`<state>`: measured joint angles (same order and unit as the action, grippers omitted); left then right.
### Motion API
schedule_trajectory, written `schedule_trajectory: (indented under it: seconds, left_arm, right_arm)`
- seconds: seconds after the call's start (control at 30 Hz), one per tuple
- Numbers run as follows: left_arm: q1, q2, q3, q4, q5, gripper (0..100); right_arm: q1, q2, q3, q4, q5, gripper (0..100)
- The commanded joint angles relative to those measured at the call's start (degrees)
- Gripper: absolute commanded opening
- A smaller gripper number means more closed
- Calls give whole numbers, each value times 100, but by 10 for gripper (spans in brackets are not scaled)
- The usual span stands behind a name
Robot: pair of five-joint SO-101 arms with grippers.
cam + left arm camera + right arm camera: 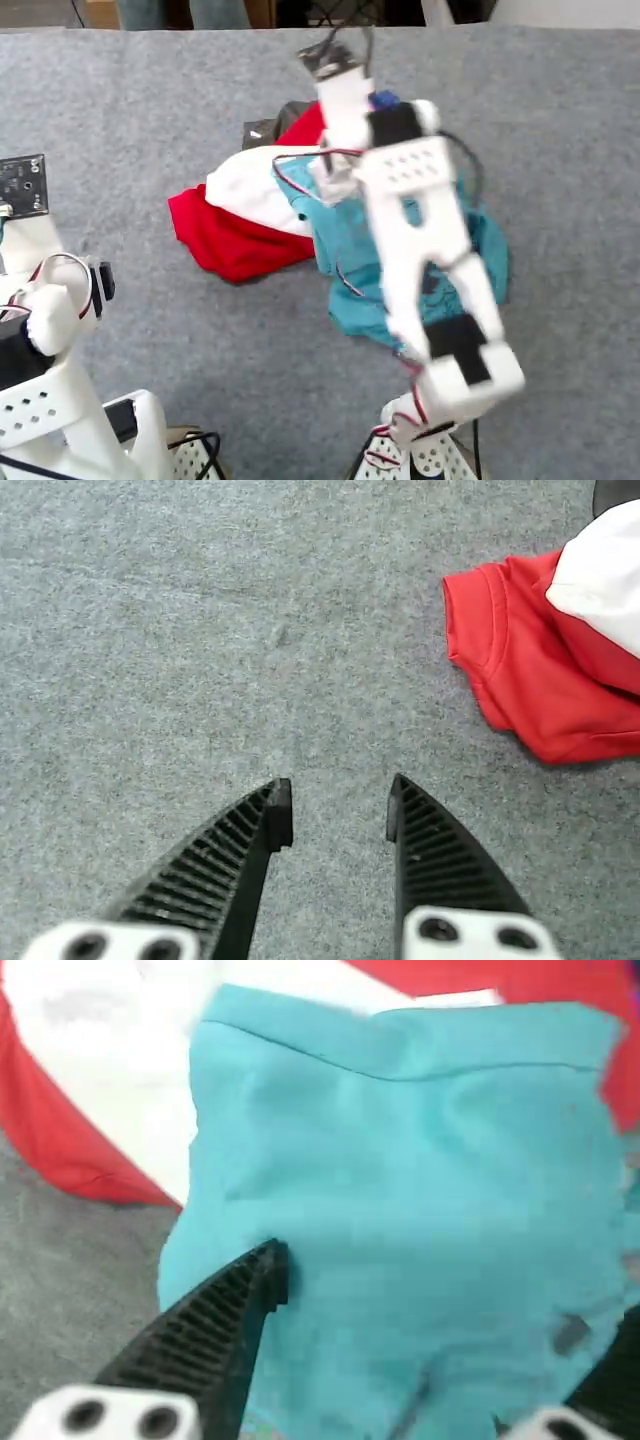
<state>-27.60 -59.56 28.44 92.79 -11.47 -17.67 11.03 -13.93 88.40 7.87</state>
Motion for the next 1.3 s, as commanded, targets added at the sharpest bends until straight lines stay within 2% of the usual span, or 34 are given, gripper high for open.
schedule_trajectory:
  seconds: [0.0,0.2,0.33,0.5,0.63,0.97,1.07,1.2,1.27]
  left_arm:
    - [31,26,-48,-53,26,180]
    - [31,26,-40,-53,18,180]
    - [57,26,-40,-53,18,180]
    - [66,26,-40,-53,18,180]
    - [66,26,-40,-53,18,180]
    - [66,35,-40,-53,18,184]
    - [66,35,-40,-53,18,184]
    - [66,35,-40,-44,18,184]
    - [75,35,-66,53,18,184]
  right_arm:
    - [-158,796,-31,-325,-105,380]
    - [-123,1095,-101,-185,53,24]
    - [-26,831,-470,264,193,49]
    - [255,242,-1086,686,237,15]
    - [484,-215,-1455,1152,686,15]
    - [1073,-1270,-1525,1222,1125,16]
    - [1204,-1376,-1481,1231,1099,88]
    - [1275,-1490,-1147,1231,1125,330]
    - [1275,-1596,-971,1231,1125,418]
